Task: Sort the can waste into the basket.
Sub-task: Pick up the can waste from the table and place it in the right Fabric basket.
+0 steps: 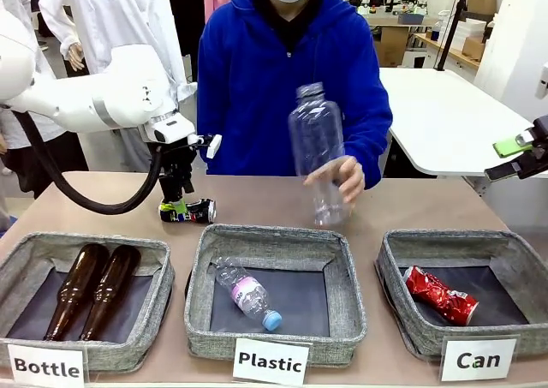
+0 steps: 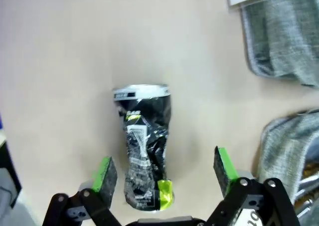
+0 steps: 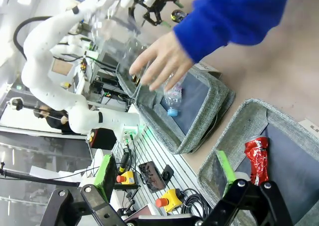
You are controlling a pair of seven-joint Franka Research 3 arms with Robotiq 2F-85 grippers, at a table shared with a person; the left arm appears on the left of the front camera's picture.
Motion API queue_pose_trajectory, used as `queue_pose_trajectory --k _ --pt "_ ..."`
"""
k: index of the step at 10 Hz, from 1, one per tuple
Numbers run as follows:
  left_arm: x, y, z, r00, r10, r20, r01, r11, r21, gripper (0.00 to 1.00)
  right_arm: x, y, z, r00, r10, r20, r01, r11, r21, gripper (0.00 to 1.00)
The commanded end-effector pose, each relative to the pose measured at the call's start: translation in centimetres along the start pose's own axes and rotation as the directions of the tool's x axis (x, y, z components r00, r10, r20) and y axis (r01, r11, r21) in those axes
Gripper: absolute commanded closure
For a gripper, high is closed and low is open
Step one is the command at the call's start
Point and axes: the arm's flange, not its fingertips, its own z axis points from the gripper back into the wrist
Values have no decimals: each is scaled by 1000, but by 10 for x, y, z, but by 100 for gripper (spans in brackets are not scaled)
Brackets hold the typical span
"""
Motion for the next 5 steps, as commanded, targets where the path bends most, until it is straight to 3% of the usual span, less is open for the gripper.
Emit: queue_pose_trajectory --k 1,5 --pt "4 17 -19 995 79 -58 -78 997 24 0 0 1 4 1000 17 -8 -17 1000 3 0" --pt "4 29 -58 988 101 -114 -105 994 -31 0 0 1 4 1000 17 -8 -17 1000 3 0"
